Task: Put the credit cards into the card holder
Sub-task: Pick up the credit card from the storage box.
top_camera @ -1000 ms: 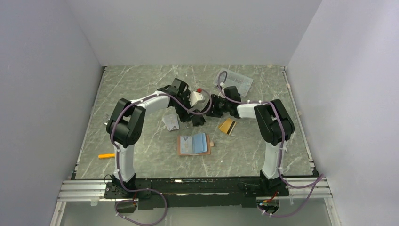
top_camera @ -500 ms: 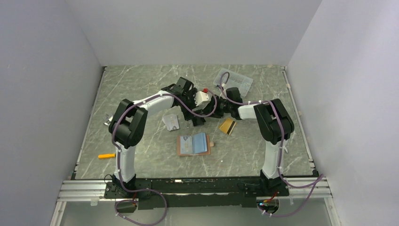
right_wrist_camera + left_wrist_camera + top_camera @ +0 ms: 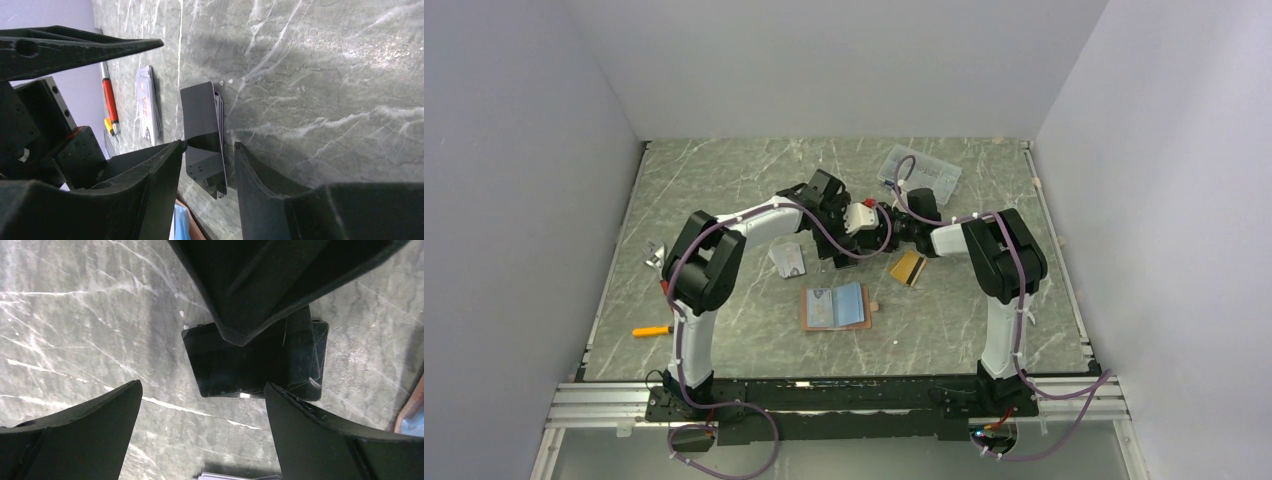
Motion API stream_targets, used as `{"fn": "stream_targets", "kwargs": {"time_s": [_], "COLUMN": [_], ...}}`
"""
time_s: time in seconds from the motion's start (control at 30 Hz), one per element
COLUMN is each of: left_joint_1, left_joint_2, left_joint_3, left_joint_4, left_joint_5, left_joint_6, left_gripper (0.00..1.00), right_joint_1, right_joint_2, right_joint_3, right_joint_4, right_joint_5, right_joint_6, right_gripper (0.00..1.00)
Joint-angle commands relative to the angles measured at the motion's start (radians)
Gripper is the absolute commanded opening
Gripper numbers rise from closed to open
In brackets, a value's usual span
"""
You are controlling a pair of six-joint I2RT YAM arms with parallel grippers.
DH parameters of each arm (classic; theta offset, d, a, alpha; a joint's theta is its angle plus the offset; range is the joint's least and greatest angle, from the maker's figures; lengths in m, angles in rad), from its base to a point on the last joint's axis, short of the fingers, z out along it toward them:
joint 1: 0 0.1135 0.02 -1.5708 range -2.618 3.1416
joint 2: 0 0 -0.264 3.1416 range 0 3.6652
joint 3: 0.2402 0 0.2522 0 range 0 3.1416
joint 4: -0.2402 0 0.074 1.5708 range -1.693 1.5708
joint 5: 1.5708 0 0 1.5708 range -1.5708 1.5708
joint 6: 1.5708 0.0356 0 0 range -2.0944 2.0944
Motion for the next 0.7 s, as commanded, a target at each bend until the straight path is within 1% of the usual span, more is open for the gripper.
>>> {"fn": "stream_targets", "kwargs": {"time_s": [0.0,0.2,0.43,0.57,0.67], "left_joint_1": [-0.017,-0.039,-0.047,-0.048,-0.05], "left_joint_2": [0.021,0.045,0.061,0.073,0.079], "left_joint_3": [0.033,0.041,0.052,0.064,0.068], "left_joint_4": [0.003,0.008,0.003,-0.004,-0.004], "left_joint_5": [-0.042,-0.093,-0.097,-0.092,-0.088], "left_joint_6": [0.032,0.047,0.051,0.048,0.046], "left_gripper": [0.99,0.99,0.99,0.99,0.98], "right_joint_1": [-0.004,-0.023,-0.028,-0.032,-0.038], "right_joint_2": [0.06,0.076,0.065,0.061,0.065], "right_joint_3": [-0.049,-0.061,-0.089,-0.121,-0.153], "right_joint_4": [-0.073,-0.04,-0.016,0.03,0.093], "right_joint_5": [0.036,0.015,0.003,-0.016,-0.045], "right_joint_6": [-0.011,0.02,0.029,0.056,0.106], "right_gripper": [0.46,0.44,0.44,0.43,0.4]}}
